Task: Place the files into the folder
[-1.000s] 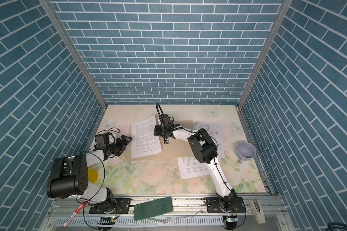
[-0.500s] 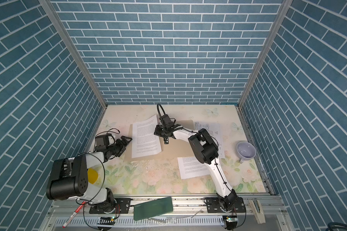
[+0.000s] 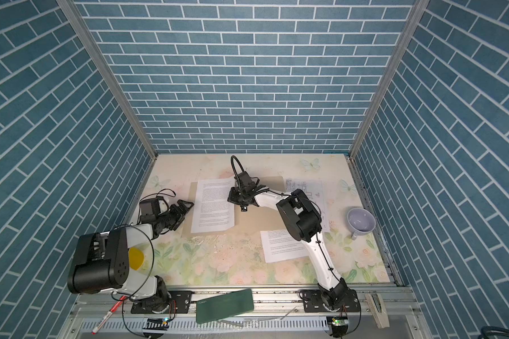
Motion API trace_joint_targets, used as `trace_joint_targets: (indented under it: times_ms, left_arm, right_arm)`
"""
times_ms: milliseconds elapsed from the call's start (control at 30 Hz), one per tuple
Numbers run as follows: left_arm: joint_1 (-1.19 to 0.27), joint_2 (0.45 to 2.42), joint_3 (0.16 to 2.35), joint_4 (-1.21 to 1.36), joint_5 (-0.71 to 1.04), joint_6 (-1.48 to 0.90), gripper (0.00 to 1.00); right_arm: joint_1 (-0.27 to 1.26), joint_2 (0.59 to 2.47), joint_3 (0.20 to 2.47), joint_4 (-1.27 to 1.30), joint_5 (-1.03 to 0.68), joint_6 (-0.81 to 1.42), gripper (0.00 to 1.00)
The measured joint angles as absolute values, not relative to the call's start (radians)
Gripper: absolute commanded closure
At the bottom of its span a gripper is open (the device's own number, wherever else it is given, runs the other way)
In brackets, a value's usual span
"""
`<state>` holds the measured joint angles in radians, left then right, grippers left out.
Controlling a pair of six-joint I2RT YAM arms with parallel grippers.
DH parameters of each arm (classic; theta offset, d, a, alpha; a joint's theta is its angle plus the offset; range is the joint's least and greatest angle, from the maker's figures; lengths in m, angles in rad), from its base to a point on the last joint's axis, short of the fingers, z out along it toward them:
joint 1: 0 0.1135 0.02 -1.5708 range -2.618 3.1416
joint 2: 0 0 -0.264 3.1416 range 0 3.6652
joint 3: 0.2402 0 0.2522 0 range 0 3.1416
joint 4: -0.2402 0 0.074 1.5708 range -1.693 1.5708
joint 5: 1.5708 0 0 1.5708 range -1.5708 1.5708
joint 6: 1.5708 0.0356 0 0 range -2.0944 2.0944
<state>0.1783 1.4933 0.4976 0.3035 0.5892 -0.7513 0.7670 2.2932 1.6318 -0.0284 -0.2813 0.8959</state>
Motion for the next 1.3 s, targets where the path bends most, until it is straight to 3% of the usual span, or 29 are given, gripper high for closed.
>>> trace_joint_targets:
  times_ms: [1300]
  left_arm:
    - [0.178,1.486,0.448,0.391,0.597,-0.776,0.04]
  right_arm:
    - [0.813,2.286,1.592,0.015,-0.192,1.031,1.00]
